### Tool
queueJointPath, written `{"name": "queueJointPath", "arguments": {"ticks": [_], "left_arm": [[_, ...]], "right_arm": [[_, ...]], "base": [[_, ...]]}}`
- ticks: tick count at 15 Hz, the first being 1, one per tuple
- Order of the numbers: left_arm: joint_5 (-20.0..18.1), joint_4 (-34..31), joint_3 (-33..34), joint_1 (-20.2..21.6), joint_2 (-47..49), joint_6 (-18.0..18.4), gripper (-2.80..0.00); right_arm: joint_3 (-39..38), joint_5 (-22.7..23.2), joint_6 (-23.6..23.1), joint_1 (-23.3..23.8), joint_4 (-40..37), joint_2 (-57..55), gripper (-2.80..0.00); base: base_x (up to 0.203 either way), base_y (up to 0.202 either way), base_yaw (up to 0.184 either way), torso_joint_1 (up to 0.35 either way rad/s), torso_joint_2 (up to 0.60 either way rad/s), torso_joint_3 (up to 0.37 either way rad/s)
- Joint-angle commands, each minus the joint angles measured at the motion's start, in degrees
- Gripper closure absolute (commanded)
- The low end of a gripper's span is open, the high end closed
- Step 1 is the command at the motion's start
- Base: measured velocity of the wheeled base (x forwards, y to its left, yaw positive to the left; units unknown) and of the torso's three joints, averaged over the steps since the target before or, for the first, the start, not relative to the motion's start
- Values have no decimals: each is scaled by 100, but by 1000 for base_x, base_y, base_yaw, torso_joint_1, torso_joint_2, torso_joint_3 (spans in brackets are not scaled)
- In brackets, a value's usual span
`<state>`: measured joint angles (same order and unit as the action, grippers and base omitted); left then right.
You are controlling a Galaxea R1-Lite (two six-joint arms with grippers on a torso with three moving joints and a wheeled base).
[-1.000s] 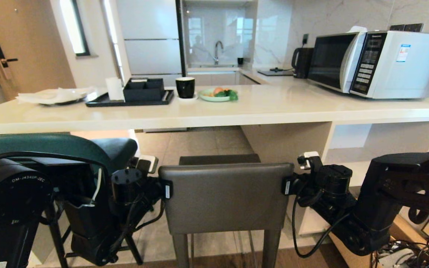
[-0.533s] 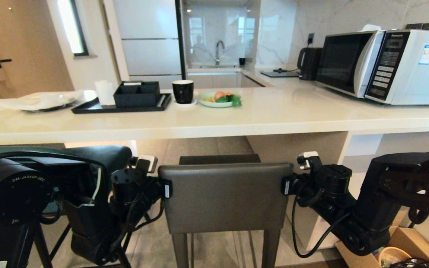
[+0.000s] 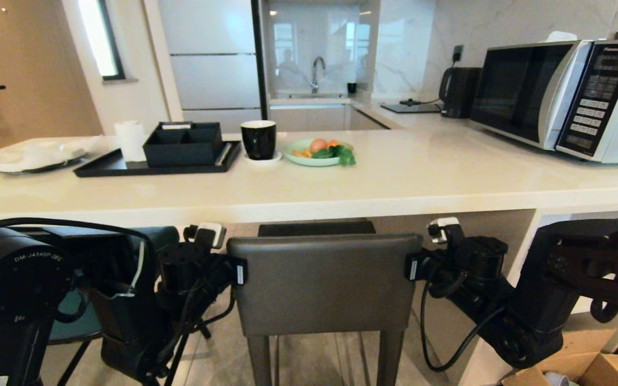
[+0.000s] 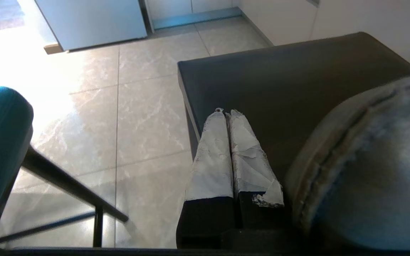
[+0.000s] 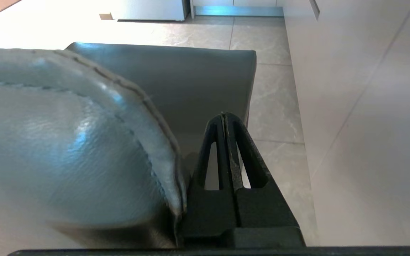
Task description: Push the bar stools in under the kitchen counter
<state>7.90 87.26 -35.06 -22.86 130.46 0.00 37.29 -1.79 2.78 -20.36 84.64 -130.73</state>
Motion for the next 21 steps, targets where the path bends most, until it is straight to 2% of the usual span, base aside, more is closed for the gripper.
{"name": "queueJointPath", "arguments": {"ticks": [1, 3, 5, 8, 11, 14, 16, 19, 21], "left_arm": [[21, 40, 77, -57, -96, -8, 0], [118, 40, 121, -159, -186, 8, 0], [423, 40, 179, -289, -219, -8, 0], [429, 40, 479, -274, -658, -31, 0], [427, 40, 963, -177, -1201, -46, 0], [438, 40, 1212, 145, -1390, -45, 0], [381, 40, 1748, 375, -1783, -46, 0], [335, 40, 2590, 455, -2742, -86, 0], [351, 40, 2923, 507, -3375, -119, 0]], "right_arm": [[-48, -12, 3, -31, 44, 104, 0], [-99, -14, 3, -56, 44, 206, 0], [-177, -14, 3, -73, 44, 312, 0], [-443, -16, 26, -58, 44, 749, 0], [-834, -14, 37, -24, 4, 1301, 0], [-1201, -30, 39, -20, -7, 1673, 0], [-1629, -31, 38, 36, -8, 2103, 0], [-2252, -40, 37, 114, -72, 2953, 0], [-2548, -63, 22, 125, -306, 3710, 0]], "base": [[53, 0, 3, 14, 4, -9], [0, 0, 0, 0, 0, 0], [0, 0, 0, 0, 0, 0], [0, 0, 0, 0, 0, 0], [0, 0, 0, 0, 0, 0], [0, 0, 0, 0, 0, 0], [0, 0, 0, 0, 0, 0], [0, 0, 0, 0, 0, 0], [0, 0, 0, 0, 0, 0]]}}
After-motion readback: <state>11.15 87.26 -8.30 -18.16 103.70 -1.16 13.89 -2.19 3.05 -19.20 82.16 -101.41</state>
